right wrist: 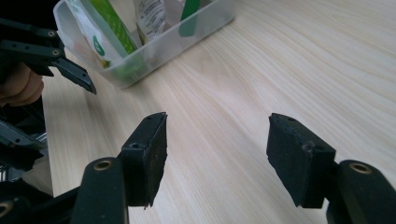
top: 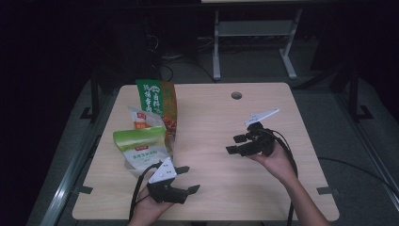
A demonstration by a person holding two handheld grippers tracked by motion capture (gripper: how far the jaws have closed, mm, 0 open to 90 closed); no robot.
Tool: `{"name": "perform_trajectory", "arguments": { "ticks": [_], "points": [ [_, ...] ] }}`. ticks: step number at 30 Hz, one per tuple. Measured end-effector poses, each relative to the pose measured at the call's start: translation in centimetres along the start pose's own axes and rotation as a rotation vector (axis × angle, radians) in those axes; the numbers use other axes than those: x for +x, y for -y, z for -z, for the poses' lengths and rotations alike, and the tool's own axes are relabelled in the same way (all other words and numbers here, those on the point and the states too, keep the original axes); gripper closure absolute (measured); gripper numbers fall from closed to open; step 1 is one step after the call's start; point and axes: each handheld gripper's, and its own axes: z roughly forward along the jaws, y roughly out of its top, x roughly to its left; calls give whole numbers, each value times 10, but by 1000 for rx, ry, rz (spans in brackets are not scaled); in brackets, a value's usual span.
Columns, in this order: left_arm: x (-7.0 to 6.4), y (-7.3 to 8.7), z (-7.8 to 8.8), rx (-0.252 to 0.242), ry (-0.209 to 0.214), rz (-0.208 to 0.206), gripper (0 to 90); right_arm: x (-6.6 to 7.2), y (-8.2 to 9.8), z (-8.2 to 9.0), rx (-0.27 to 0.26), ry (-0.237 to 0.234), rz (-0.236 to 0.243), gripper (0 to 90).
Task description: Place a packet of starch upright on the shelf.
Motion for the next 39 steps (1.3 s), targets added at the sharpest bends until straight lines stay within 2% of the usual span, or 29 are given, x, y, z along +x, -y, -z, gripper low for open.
{"name": "perform_trajectory", "arguments": {
  "ticks": [7,15,24,39],
  "points": [
    [0,0,1,0,-2,3,282,-4,11,5,0,10,-18,372],
    [1,0,1,7,-1,0,282,-8,30,12,-5,22,-53,368],
    [2,0,1,6,3,2,281,-11,49,21,-13,40,-72,364],
    [2,2,0,9,4,11,277,-10,83,38,-25,64,-114,354]
  ]
}}
